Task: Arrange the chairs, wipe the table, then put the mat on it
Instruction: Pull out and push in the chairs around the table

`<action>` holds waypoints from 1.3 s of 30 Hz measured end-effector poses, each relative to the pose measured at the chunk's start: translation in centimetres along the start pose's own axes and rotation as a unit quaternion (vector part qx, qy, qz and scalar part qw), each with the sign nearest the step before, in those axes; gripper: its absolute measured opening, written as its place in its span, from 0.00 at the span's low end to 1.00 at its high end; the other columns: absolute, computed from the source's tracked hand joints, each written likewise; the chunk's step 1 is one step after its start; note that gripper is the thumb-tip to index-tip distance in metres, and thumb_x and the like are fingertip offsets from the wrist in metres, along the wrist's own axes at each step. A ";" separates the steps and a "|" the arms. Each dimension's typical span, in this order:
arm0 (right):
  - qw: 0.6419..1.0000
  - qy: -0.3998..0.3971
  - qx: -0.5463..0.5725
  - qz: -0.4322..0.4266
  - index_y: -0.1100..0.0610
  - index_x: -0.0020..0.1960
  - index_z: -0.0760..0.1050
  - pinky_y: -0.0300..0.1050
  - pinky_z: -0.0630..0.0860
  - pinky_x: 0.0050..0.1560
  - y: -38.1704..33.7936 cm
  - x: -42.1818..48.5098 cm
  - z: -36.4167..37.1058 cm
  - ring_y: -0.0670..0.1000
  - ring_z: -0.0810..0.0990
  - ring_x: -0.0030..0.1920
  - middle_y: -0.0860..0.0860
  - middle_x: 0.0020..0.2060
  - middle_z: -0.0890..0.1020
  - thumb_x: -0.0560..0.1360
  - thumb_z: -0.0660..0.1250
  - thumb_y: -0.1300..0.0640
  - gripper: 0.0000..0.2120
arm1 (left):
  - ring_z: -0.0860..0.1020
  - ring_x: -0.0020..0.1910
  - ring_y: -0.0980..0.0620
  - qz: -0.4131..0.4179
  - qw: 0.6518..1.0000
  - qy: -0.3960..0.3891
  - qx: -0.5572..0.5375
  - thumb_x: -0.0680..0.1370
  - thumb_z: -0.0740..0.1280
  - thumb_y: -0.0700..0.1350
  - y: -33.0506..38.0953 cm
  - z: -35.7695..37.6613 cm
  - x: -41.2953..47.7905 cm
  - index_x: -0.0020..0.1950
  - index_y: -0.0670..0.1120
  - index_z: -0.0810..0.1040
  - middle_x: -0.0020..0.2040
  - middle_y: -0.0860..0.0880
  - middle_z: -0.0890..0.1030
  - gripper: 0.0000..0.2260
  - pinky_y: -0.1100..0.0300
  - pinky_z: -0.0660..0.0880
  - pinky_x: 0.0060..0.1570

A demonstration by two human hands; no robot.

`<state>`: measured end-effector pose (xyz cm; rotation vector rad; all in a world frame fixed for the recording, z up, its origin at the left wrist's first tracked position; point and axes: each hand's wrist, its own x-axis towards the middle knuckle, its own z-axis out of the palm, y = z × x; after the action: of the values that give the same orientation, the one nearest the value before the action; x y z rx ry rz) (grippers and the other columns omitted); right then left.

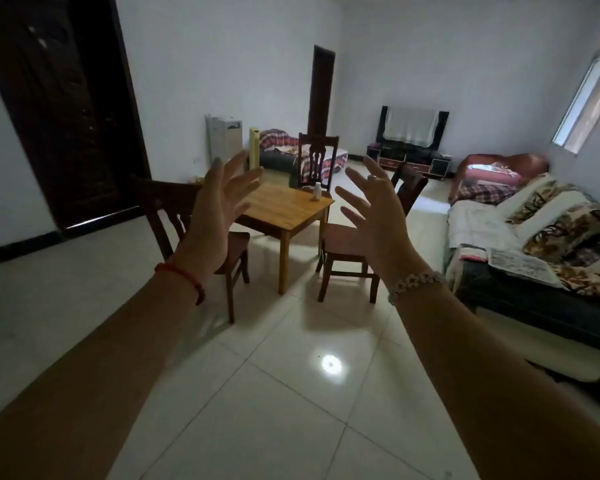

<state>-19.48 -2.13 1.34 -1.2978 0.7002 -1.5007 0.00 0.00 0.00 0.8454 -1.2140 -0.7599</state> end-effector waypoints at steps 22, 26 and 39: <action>0.997 -0.018 -0.033 0.072 0.54 0.70 0.61 0.45 0.69 0.57 19.4 23.5 11.6 0.54 0.72 0.62 0.53 0.66 0.71 0.81 0.50 0.56 0.18 | 0.71 0.66 0.50 -0.074 0.996 0.042 -0.012 0.82 0.43 0.54 -12.8 -14.5 23.5 0.70 0.51 0.66 0.66 0.46 0.74 0.21 0.48 0.60 0.68; 0.996 -0.029 -0.037 0.079 0.55 0.70 0.62 0.44 0.70 0.56 22.9 28.6 13.1 0.53 0.73 0.60 0.53 0.65 0.71 0.81 0.50 0.55 0.18 | 0.70 0.68 0.50 -0.081 0.996 0.049 0.000 0.82 0.43 0.54 -16.2 -16.7 27.9 0.71 0.50 0.64 0.67 0.46 0.73 0.22 0.49 0.59 0.68; 0.989 -0.081 -0.091 0.084 0.51 0.73 0.55 0.56 0.61 0.70 33.4 48.1 18.9 0.54 0.71 0.65 0.47 0.58 0.75 0.81 0.52 0.58 0.21 | 0.59 0.73 0.53 -0.163 0.979 0.020 0.122 0.70 0.64 0.65 -24.9 -23.1 46.7 0.74 0.50 0.60 0.74 0.51 0.62 0.38 0.57 0.57 0.70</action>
<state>11.77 -54.71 -5.32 -1.4419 0.8342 -1.2031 30.27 -49.07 -2.69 1.2787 -1.1611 -0.8615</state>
